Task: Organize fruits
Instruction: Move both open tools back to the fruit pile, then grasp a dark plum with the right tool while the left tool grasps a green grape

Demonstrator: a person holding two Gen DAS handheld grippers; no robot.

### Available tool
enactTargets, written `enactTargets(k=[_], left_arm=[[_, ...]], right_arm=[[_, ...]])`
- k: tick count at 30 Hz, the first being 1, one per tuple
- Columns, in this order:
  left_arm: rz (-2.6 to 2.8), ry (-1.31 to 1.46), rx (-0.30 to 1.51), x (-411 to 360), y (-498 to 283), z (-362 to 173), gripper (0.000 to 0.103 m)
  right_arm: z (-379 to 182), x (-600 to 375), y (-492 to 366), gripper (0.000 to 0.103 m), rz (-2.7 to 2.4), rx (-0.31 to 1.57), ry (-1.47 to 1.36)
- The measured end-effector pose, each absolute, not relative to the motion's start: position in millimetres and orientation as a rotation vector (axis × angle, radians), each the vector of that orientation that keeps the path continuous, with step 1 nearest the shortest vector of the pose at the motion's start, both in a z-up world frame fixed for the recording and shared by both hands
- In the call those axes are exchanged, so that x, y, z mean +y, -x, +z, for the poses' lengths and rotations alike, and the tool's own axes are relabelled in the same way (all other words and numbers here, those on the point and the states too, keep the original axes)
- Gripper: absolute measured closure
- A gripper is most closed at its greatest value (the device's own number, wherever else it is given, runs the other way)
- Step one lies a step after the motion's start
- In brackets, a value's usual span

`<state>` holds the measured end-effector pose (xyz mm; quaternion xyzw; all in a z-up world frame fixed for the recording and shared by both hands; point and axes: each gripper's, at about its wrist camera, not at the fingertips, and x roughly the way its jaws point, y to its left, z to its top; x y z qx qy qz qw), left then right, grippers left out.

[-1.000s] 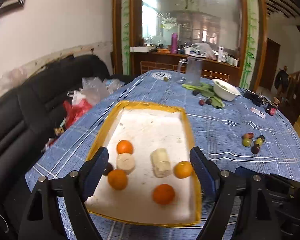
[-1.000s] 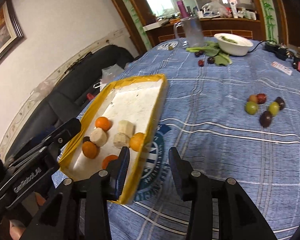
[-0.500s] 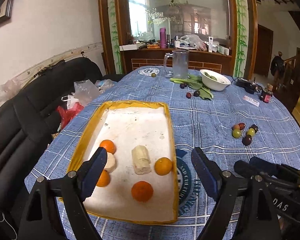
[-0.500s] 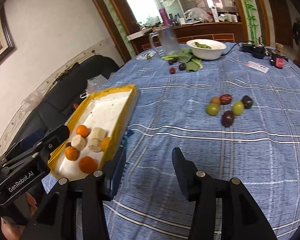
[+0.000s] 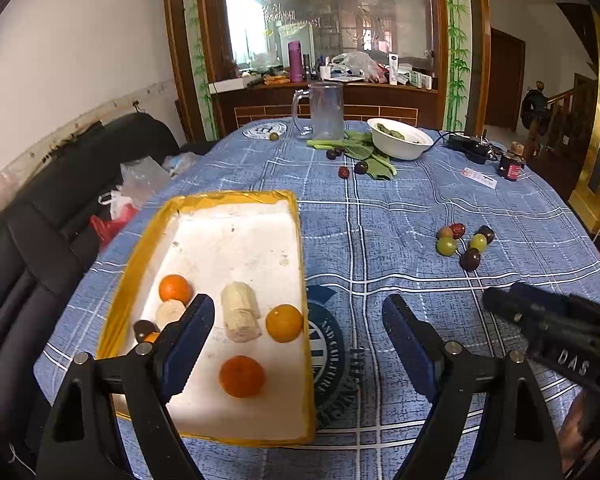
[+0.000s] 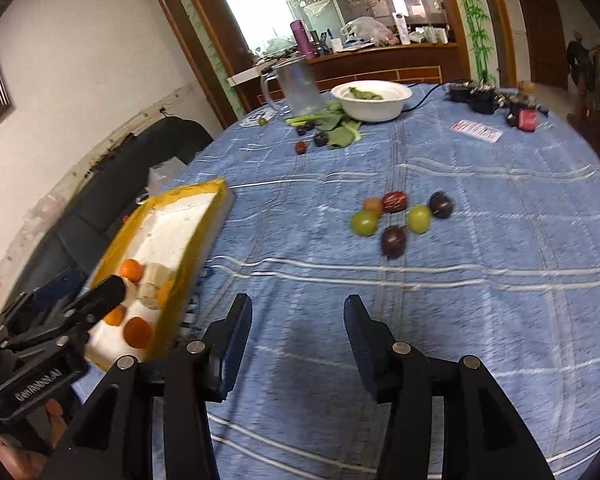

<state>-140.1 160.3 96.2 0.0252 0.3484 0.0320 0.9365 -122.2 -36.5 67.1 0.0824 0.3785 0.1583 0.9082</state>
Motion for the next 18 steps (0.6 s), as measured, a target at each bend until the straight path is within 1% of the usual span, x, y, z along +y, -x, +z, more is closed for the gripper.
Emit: enactTargets(k=[5,12,18], left_arm=[[0.056,-0.032,0.744,160.1,134.8,86.2,0.018],[0.017,-0.017,0.774,150.5,125.8,75.7,0.018],[-0.011,-0.024,0.788,139.1,117.7,72.1,0.018]], right_arm=[[67.0,-66.2,104.4,0.052,0.202,0.782,-0.061],[56.0,-103.9,67.5,0.052,0.17,0.85,-0.136],[38.9,-89.9,33.7,0.052,0.258,0.913,-0.18]])
